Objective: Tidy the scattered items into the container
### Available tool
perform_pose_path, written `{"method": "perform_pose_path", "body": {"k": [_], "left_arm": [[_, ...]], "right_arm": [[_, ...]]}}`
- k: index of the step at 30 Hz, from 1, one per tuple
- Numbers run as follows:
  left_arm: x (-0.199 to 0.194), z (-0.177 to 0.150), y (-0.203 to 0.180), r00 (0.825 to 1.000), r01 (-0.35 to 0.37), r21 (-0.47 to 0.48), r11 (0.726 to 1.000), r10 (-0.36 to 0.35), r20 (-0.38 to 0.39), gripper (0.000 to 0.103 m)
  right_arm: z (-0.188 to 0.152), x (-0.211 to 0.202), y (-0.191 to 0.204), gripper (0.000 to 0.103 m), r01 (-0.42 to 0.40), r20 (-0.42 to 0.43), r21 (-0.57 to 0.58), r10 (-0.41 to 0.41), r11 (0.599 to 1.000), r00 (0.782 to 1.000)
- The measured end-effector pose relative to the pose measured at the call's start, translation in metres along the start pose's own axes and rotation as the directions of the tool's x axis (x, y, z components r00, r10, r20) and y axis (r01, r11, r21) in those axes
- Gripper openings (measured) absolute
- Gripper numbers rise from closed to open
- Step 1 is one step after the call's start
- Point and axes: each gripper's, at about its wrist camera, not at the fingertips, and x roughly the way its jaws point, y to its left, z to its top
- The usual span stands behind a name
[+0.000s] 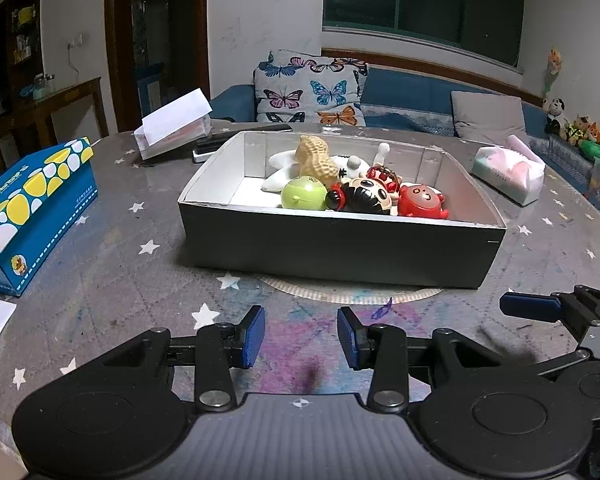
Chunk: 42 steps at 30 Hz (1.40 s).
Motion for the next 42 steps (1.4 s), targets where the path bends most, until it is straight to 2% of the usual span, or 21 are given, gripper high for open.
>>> {"method": "perform_pose_path", "body": {"k": [10,32,42], "left_arm": [[0.008,0.005,0.001,1.000,-0.007,0.014,1.000,0.007,-0.009,0.042],[0.038,0.024,0.010,0.999,-0.035,0.024,0.999,0.035,-0.023,0.042],[0.050,0.034,0.011,0.999,-0.044,0.031,0.999,0.045,-0.017,0.042]], "right_arm": [[0.005,0.009,0.000,0.103,0.011,-0.014,0.007,-0.011,1.000,1.000],[0.024,0.037,-0.009,0.103,0.092,-0.062,0.079,-0.087,0.993,0.994],[0.028,0.048,-0.010,0.103,0.096,-0.095,0.106,-0.086,0.990,0.992]]}}
